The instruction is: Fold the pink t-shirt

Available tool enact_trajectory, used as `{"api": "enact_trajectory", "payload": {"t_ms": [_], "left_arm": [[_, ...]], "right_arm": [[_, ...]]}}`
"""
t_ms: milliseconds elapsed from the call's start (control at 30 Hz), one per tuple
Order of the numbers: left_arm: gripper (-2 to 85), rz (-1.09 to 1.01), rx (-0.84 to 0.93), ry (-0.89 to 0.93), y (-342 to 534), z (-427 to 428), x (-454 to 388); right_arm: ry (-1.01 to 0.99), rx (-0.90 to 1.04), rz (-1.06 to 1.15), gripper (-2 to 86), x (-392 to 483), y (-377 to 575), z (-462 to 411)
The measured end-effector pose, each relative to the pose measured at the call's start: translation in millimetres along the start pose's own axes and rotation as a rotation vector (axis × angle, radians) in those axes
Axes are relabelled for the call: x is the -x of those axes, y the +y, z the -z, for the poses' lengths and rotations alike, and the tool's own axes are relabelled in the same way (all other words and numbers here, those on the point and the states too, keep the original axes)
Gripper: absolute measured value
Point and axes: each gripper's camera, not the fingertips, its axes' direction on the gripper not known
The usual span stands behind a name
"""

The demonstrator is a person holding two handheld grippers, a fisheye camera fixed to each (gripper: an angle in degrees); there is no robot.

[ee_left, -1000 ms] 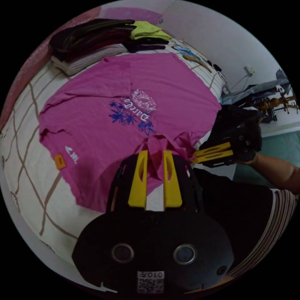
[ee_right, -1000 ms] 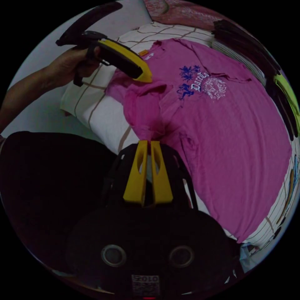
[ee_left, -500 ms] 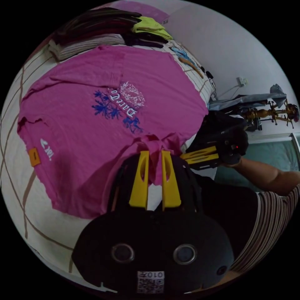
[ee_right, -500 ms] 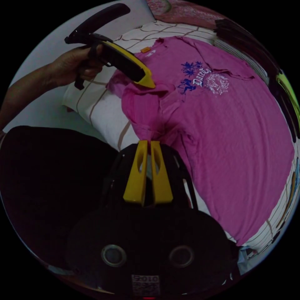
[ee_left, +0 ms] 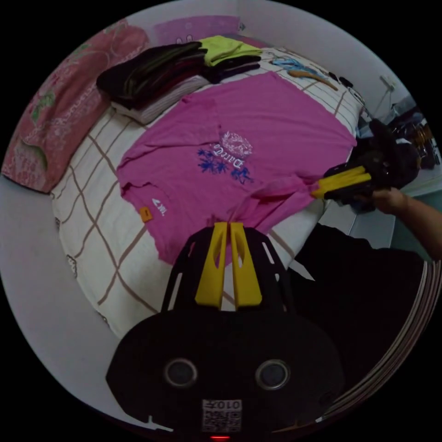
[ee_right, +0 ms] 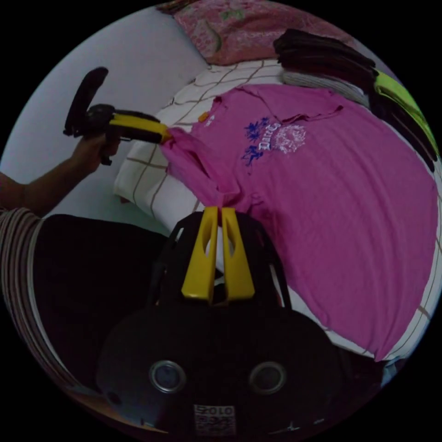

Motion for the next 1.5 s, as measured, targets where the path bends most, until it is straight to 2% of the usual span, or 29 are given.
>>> {"api": "enact_trajectory", "payload": {"t_ms": [200,333,467,633,767,933,1067,1233,1500], "left_arm": [[-0.2,-0.016,-0.073,0.003,8.5,40.3,-9.3],[-0.2,-0.035,-0.059,0.036,8.1,61.7,-6.4],[0.0,-0.046,-0.028,0.055,-28.6,62.8,16.7],[1.0,-0.036,0.082,0.102,-90.9,2.8,52.4],[3.4,0.063,0.110,0.196,-115.5,-38.3,77.3],[4.9,0.200,-0.058,0.188,-78.6,-16.8,100.4],[5.5,0.217,0.019,0.175,-18.5,-36.5,97.1],[6.2,0.206,0.095,0.240,34.1,-74.5,81.9],[5.7,0.035,0.121,0.235,6.9,-95.7,64.5]], "right_arm": [[0.017,-0.158,0.098,3.6,18.0,28.0,44.6],[0.052,-0.122,0.189,3.5,33.0,36.7,57.2],[0.088,-0.094,0.207,3.5,23.1,20.7,62.6],[0.092,0.035,0.062,3.3,-34.2,-20.2,31.3],[0.179,0.106,-0.074,2.6,-68.6,-29.8,4.3],[0.230,-0.002,-0.159,2.9,-84.4,-9.3,16.6],[0.181,-0.006,-0.184,3.6,-85.9,17.1,19.4],[0.149,0.062,-0.083,5.7,-56.0,40.5,-5.4],[0.176,0.117,-0.083,6.2,-47.7,29.3,-28.1]]}}
